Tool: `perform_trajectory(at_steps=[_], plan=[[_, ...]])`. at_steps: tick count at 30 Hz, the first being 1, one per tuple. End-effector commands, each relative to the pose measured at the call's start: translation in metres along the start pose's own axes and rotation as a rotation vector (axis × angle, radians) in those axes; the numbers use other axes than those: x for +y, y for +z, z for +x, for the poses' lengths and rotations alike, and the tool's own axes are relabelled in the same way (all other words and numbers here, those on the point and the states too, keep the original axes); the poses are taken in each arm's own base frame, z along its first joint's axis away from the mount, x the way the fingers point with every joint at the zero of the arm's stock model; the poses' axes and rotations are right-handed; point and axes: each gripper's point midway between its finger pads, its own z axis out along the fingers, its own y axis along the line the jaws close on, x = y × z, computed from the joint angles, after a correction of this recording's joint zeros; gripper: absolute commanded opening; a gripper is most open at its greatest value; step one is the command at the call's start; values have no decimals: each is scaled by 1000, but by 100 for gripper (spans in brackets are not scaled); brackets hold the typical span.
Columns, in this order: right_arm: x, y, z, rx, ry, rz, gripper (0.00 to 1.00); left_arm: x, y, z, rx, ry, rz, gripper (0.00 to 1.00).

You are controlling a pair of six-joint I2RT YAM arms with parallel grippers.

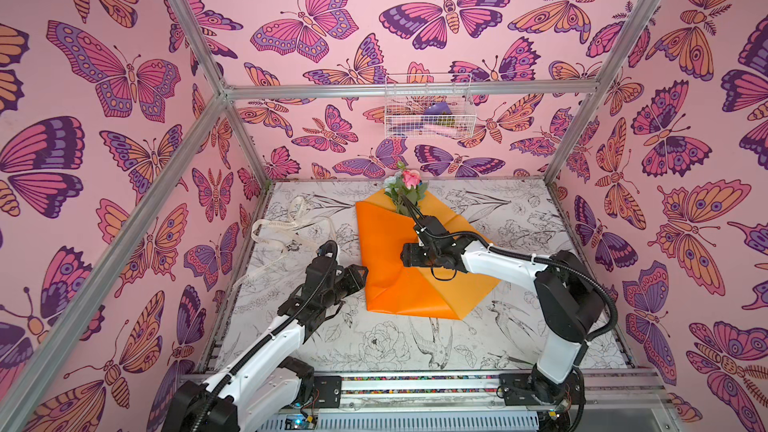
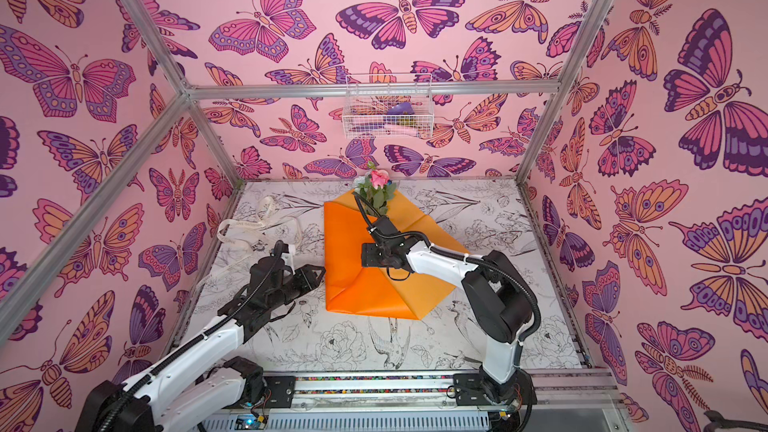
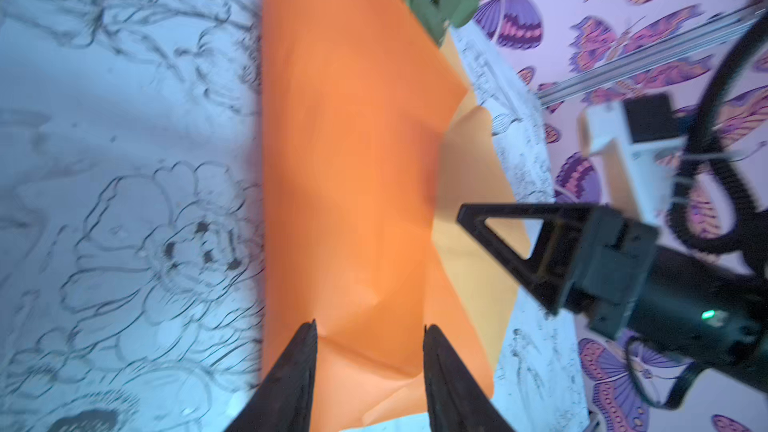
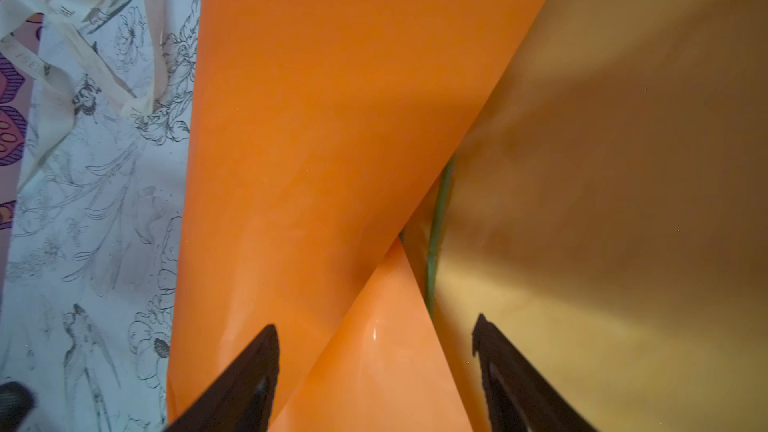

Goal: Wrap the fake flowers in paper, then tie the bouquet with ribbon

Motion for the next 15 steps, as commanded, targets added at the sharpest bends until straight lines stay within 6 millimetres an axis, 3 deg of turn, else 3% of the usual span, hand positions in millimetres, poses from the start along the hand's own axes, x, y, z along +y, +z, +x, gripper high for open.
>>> perform_trajectory(at_steps=[1, 11, 15], plan=[[26, 9, -4, 22, 53, -120, 76, 28, 6, 28, 97, -12, -86, 37], [31, 28, 3, 59, 96, -162, 72, 23, 25, 41, 181, -15, -34, 29], [40, 29, 1, 54, 95, -212, 63, 20, 32, 44, 209, -17, -17, 26]])
